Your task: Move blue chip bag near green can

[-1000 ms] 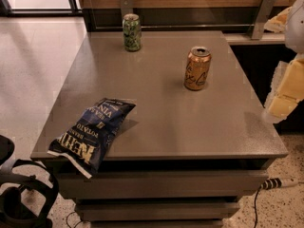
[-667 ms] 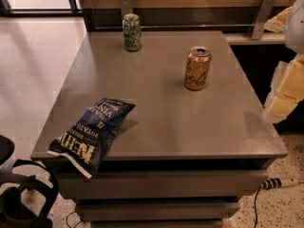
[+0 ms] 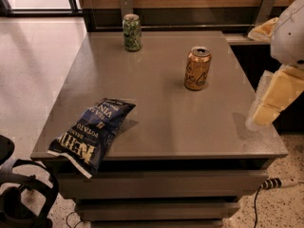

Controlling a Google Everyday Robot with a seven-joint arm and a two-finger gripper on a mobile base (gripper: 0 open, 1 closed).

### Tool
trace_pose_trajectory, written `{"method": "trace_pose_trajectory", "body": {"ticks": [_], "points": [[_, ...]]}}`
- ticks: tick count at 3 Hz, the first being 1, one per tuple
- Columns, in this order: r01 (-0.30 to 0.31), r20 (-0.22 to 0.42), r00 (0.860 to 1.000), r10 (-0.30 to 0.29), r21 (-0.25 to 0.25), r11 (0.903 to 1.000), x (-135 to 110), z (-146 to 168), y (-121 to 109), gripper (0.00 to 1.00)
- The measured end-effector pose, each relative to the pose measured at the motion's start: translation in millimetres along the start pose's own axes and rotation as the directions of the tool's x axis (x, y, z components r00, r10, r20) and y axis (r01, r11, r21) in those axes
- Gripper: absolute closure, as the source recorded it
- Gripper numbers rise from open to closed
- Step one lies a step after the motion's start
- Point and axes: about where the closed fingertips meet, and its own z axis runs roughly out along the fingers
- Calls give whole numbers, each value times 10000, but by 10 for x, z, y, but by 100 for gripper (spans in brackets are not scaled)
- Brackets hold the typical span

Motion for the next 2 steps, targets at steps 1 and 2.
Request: {"method": "trace_pose_trajectory", "body": {"ticks": [1, 2], "points": [[317, 1569, 9873, -248, -415, 9986, -298, 287, 206, 0], [578, 2875, 9570, -388, -577, 9967, -673, 527, 393, 0]]}}
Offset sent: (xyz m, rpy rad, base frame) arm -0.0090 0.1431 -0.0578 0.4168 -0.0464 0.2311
